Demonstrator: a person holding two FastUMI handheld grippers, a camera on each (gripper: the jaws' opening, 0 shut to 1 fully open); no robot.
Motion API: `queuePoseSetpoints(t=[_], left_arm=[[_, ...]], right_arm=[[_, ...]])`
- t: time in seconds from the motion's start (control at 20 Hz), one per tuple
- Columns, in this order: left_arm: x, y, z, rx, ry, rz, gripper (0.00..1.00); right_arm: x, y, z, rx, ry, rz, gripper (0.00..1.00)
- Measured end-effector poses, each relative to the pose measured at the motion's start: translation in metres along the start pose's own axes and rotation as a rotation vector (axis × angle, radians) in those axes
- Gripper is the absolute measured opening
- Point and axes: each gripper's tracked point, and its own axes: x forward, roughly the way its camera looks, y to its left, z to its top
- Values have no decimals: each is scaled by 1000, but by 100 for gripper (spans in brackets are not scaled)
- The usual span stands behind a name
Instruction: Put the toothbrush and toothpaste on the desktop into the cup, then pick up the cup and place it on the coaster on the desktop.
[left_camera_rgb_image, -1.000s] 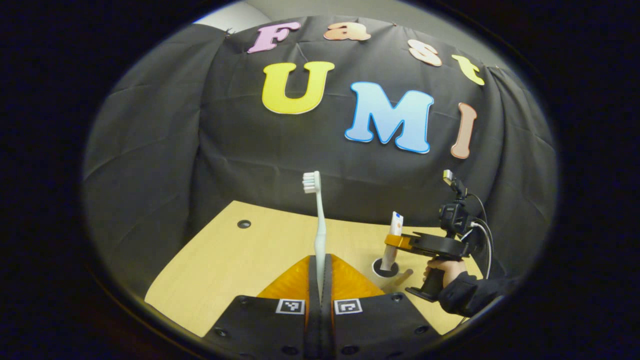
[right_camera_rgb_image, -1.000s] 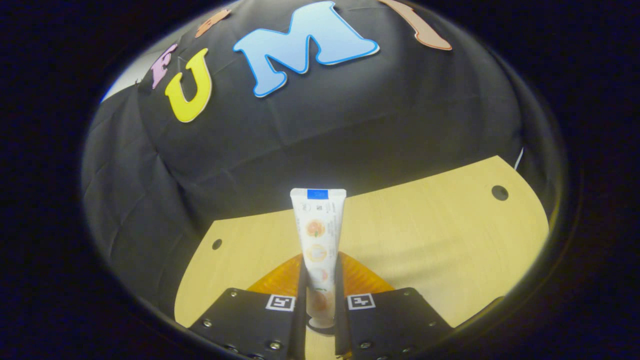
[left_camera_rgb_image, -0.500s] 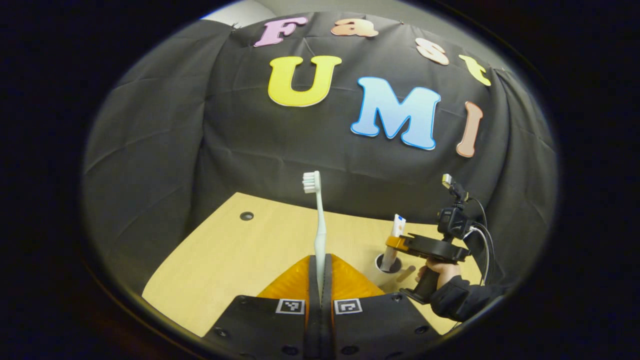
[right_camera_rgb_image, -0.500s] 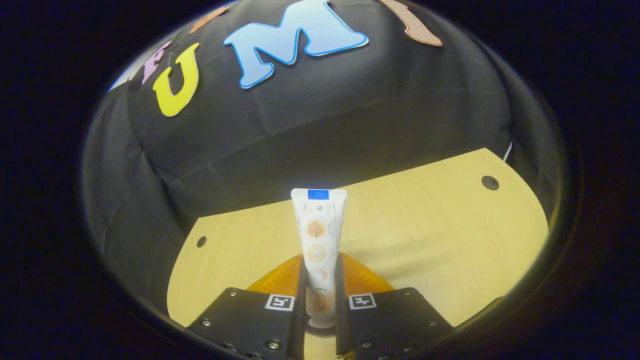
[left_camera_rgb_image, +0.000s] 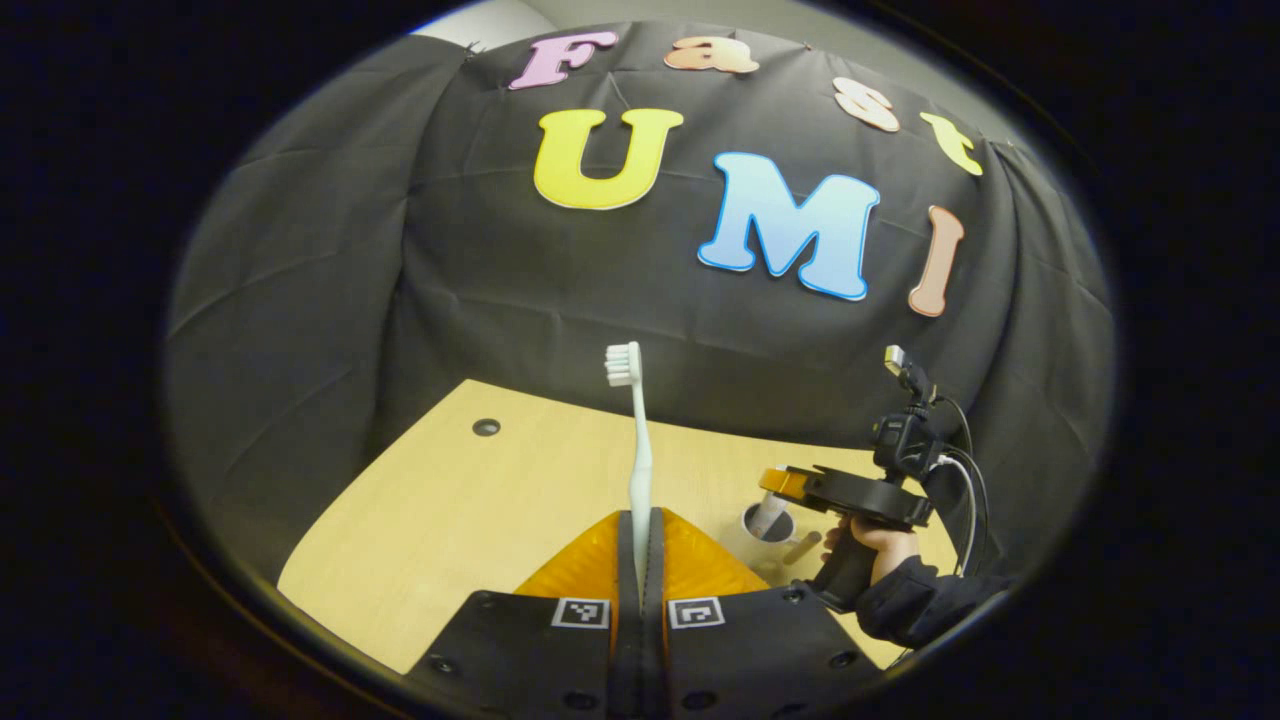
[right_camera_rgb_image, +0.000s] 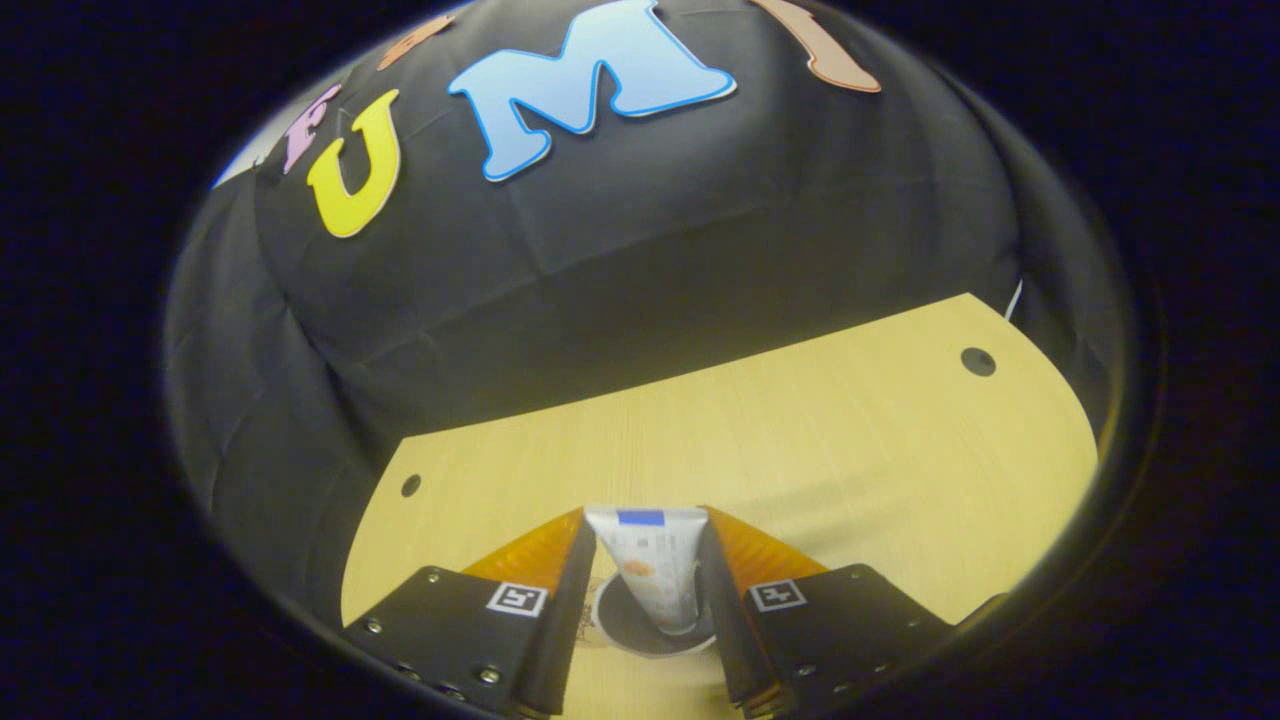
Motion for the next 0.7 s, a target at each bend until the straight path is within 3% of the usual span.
queuePoseSetpoints(t=[0.35, 0.4, 0.7], left_arm=[[-6, -9, 5, 19, -34, -26, 7], [-6, -12, 7, 23, -38, -33, 7], [-3, -27, 13, 50, -61, -80, 7]], right_arm=[[-31, 4, 35, 45, -92, 28, 58], [-38, 3, 42, 54, -109, 32, 53], [-77, -17, 70, 74, -192, 13, 63]])
